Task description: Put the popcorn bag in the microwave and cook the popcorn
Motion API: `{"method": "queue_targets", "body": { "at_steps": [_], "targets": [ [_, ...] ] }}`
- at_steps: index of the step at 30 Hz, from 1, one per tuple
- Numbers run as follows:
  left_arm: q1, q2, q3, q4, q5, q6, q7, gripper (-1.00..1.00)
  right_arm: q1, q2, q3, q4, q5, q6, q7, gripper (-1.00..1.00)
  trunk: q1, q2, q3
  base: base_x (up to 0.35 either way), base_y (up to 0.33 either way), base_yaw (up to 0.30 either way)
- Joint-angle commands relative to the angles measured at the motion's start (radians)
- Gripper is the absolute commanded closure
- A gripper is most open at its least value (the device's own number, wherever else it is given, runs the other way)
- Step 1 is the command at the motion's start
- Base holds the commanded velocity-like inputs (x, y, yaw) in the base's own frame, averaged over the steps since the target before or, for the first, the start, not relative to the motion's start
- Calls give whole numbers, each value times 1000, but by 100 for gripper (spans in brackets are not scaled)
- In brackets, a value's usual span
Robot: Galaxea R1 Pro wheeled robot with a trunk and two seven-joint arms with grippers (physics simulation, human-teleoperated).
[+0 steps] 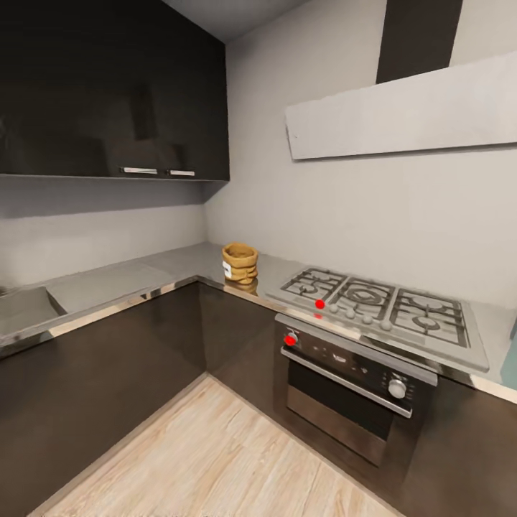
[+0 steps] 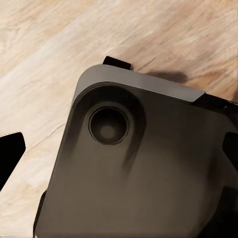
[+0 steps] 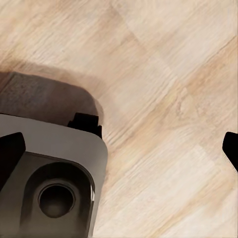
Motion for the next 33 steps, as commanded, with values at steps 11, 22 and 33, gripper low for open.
{"method": "queue_targets", "body": {
  "at_steps": [11, 22, 33],
  "targets": [
    [0, 0, -8, -1, 6, -2, 4, -100, -1, 0, -8, 3, 10, -5, 1, -100, 0, -1, -1, 0, 0, 300],
    [0, 0, -8, -1, 6, -2, 4, -100, -1, 0, -17, 3, -1, 6, 1, -100, 0, -1, -1, 0, 0, 148],
    [0, 1, -12, 2, 5, 2, 1, -100, -1, 0, -18, 2, 4, -4, 2, -100, 0, -1, -1, 68, 14, 0]
  ]
}}
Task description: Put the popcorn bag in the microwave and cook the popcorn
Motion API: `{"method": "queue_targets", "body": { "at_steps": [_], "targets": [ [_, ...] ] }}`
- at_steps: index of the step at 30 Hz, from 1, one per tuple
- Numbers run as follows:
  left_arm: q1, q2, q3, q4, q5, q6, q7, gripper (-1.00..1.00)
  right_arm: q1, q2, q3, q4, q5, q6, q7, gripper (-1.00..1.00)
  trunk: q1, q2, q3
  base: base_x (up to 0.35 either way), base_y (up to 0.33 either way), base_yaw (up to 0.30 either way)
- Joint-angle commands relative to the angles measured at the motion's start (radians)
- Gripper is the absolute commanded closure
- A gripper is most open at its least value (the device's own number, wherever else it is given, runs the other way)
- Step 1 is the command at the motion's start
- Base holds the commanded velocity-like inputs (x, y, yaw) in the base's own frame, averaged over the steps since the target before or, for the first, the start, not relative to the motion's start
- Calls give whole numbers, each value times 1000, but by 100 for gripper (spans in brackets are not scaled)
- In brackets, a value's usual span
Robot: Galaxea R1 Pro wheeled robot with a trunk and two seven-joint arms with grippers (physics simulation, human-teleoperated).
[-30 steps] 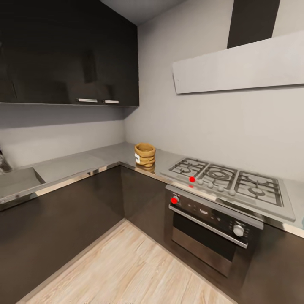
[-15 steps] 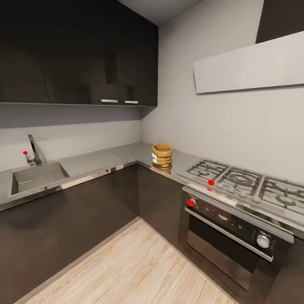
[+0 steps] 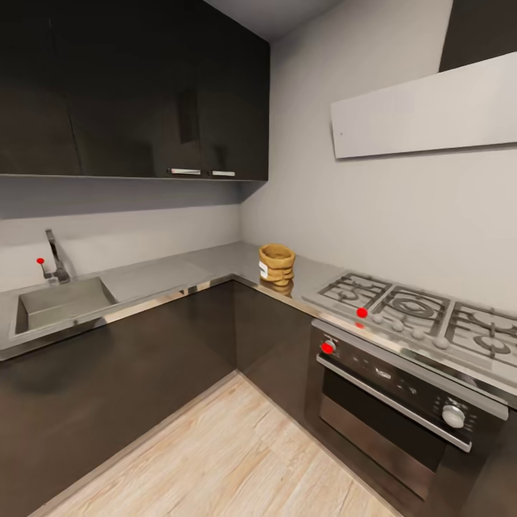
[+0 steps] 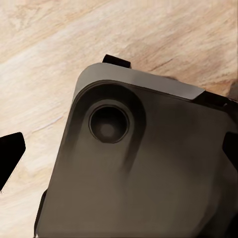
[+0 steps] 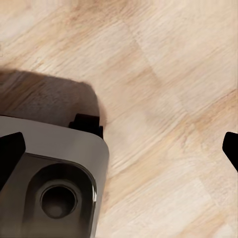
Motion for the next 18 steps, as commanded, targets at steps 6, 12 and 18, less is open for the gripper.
{"method": "queue_targets", "body": {
  "at_steps": [6, 12, 18],
  "targets": [
    [0, 0, -9, -1, 8, -2, -1, -100, -1, 0, -8, 3, 9, -4, -1, -100, 1, 0, -1, 311, 106, 0],
    [0, 0, -9, -1, 8, -2, -1, -100, -1, 0, -7, 3, 13, -5, -1, -100, 1, 0, -1, 315, 97, 0],
    [0, 0, -7, -2, 9, -2, 1, -100, -1, -1, -4, 3, 14, -3, 8, -100, 1, 0, -1, 288, 11, 0]
  ]
}}
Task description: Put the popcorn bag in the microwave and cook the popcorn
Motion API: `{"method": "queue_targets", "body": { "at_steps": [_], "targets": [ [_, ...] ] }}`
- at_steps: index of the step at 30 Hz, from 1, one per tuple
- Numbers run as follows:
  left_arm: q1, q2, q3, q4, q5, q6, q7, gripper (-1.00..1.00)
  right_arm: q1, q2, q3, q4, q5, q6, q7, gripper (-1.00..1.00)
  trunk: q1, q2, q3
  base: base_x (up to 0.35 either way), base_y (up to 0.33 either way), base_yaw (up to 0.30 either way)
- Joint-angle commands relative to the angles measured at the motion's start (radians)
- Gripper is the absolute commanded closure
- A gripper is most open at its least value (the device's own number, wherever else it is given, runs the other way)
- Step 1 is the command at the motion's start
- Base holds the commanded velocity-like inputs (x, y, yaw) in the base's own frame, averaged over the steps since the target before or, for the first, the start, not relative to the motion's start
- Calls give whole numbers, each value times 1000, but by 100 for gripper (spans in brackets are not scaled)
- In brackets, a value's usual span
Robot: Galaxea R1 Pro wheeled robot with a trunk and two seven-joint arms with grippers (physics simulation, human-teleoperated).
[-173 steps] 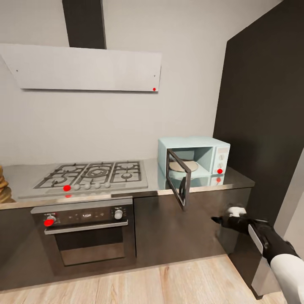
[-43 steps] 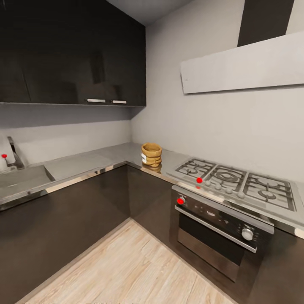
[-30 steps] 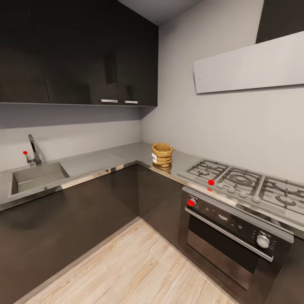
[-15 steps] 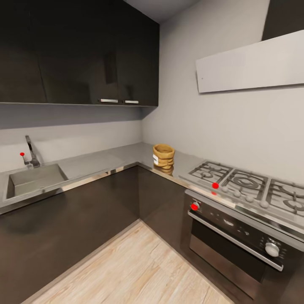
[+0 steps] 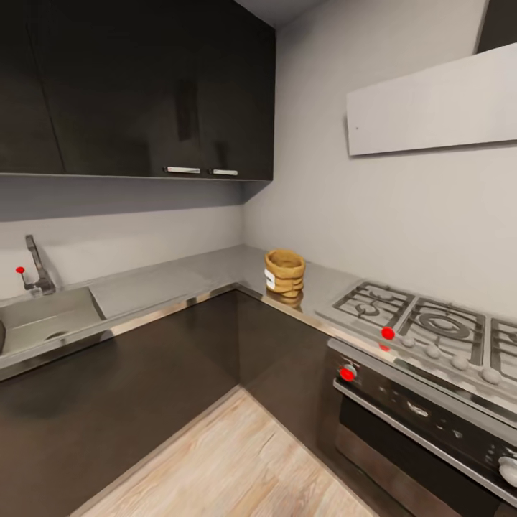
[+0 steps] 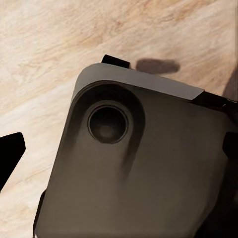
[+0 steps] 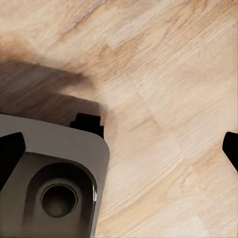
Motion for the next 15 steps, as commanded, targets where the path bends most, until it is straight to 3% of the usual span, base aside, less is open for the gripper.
{"method": "queue_targets", "body": {
  "at_steps": [1, 5, 9, 15],
  "targets": [
    [0, -1, -8, -2, 8, -2, 8, -100, -1, -1, -8, 2, 8, -3, 4, -100, 0, 0, -1, 94, 1, 0],
    [0, -2, -2, -4, 28, -3, 16, -100, -1, -3, -7, 2, 8, -3, 4, -100, 0, 0, -1, 26, 0, 0],
    [0, -1, 5, -4, 97, -3, 43, -100, -1, -4, -7, 2, 8, -4, -3, -100, -3, 7, 2, 3, 0, 0],
    [0, 3, 3, -4, 111, -5, 42, -100, -1, -4, -7, 2, 8, -5, -7, -100, -26, 49, 21, 0, 0, 0]
  ]
}}
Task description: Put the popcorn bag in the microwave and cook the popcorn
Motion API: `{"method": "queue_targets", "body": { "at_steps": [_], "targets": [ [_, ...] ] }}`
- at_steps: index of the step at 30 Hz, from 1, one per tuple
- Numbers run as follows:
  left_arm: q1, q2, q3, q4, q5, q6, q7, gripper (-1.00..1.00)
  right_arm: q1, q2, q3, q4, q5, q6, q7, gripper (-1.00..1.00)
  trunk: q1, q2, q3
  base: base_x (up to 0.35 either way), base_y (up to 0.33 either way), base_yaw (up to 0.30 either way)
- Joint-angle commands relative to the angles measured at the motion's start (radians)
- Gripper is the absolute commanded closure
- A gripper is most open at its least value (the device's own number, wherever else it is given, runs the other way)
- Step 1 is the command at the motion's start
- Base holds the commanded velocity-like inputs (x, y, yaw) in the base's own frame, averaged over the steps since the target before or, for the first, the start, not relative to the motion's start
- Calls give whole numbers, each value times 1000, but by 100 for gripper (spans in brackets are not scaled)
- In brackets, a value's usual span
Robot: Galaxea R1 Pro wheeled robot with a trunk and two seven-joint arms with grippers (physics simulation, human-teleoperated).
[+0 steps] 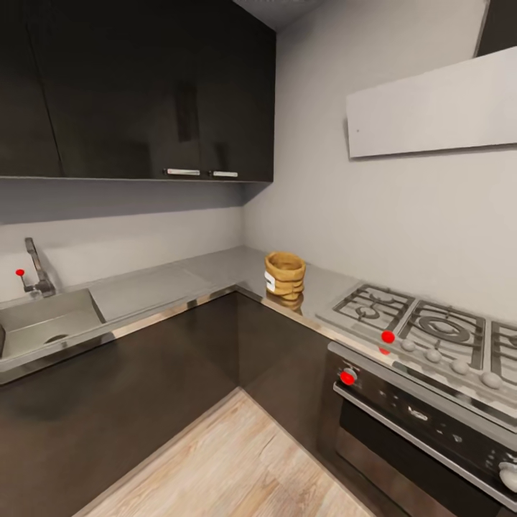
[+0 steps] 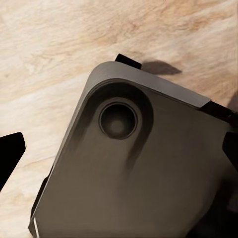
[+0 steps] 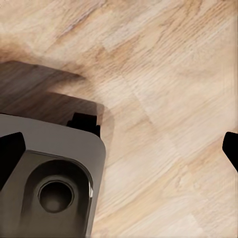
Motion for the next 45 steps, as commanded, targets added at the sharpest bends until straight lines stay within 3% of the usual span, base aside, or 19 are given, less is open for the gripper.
{"method": "queue_targets", "body": {
  "at_steps": [1, 7, 11, 19, 23, 30, 45],
  "targets": [
    [0, 0, -8, -2, 7, -2, 3, -100, -1, 0, -8, 3, 8, -3, 0, -100, -4, 7, 2, 0, 0, 0],
    [0, 1, -11, -5, 4, -3, 2, -100, -1, 0, -8, 3, 9, -3, 0, -100, -8, 14, 5, 0, 0, 0],
    [0, -1, -10, -5, 3, -4, 8, -100, -1, -1, -8, 3, 8, -3, 0, -100, -23, 42, 18, 0, 0, 0],
    [0, -2, -12, -5, -5, -5, 10, -100, -1, -2, -8, 3, 8, 1, 0, -100, -23, 42, 18, 0, 0, 0],
    [0, -4, -9, 4, 4, -55, 12, -100, -1, -3, -8, 3, 8, 7, 0, -100, -23, 42, 18, 0, 0, 0],
    [0, -5, -9, 12, 6, -81, 13, -100, -1, -6, -7, 3, 8, 9, 0, -100, -23, 42, 18, 0, 0, 0],
    [0, -4, -11, 14, 1, -60, 10, -100, -1, -4, -8, 3, 1, 6, -1, -100, -81, 147, 65, 0, 0, 0]
  ]
}}
